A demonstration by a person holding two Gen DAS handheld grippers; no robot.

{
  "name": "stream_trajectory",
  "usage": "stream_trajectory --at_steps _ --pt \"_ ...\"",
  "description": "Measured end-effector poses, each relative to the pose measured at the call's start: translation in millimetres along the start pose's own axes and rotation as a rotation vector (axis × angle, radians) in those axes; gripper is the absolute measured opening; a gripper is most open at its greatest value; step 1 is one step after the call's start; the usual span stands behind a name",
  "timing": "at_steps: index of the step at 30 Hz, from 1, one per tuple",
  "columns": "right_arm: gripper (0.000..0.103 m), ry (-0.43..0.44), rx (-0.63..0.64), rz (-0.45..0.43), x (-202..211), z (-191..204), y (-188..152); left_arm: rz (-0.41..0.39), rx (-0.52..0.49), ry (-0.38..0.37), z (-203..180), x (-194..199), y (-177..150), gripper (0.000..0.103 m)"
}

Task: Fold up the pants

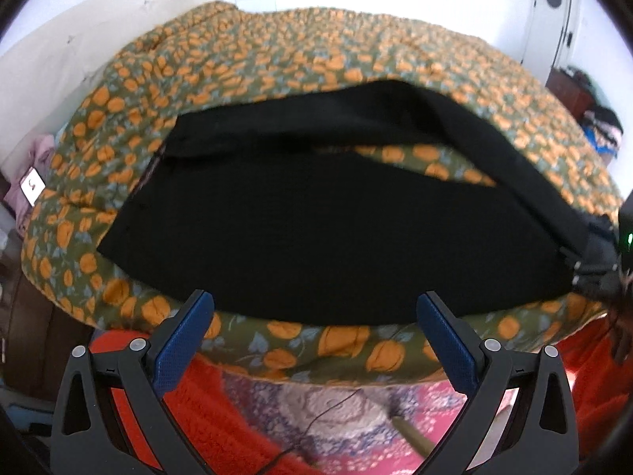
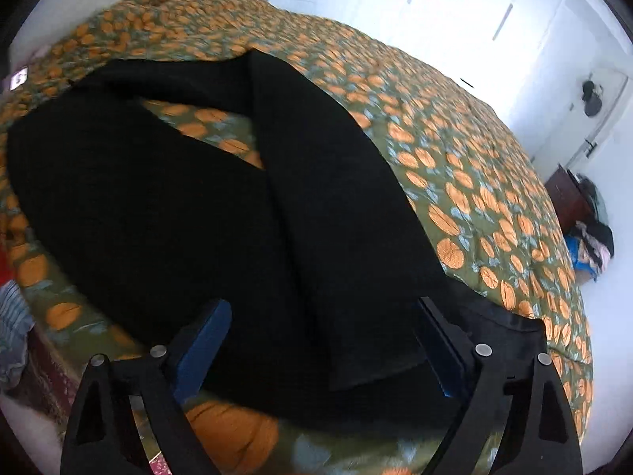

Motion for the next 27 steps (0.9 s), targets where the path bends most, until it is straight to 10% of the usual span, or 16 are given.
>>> stream_trajectory --at_steps 2,4,9,13,15,18,21,27 --pt "0.073 -0.005 -0.011 0.062 -15.9 -10.9 -3.5 0.016 0.004 0.009 -0.1 -7.6 3.1 0.102" --pt "0.009 0.075 -0.036 0.14 -26.8 -26.1 -3.4 0.024 0.0 0.02 -2.2 -15.5 11.2 0.102" --pt "0.006 0.068 -0.085 0.097 -29.3 -109.0 78.8 -0.011 -0.064 0.059 -16.0 -30.1 53.2 0.102" --pt "0.007 -0.137 -0.179 -0.013 -60.0 -250.0 186.5 -0.064 -0.075 0.074 -22.2 -34.6 89.2 0.102" --pt "0.046 -0.204 -0.288 0.03 -87.9 -319.5 209.5 -0.06 -0.057 0.084 -20.2 -43.5 97.6 0.102" --pt "0.051 -0.329 -0.376 0.059 -96.9 -357.0 207.2 -0.037 -0.01 0.088 -9.2 -67.2 100.5 0.102" --pt "0.051 -0.191 -0.418 0.056 -97.9 -325.1 198.0 -0.002 0.028 0.104 6.5 -100.9 108.7 0.102" --pt "0.056 0.543 -0.481 0.103 -121.9 -128.7 218.2 -0.141 0.133 0.21 43.7 -163.8 188.2 0.102"
Point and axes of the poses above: each gripper's, at about its wrist camera, not at the fingertips, and x roughly against the way its jaws point, z to its left, y to its top, the point moved 3 cm from there along -x, roughly the way its jaws point, and after that the axes turned 2 degrees about -z, right-handed, at the moved point
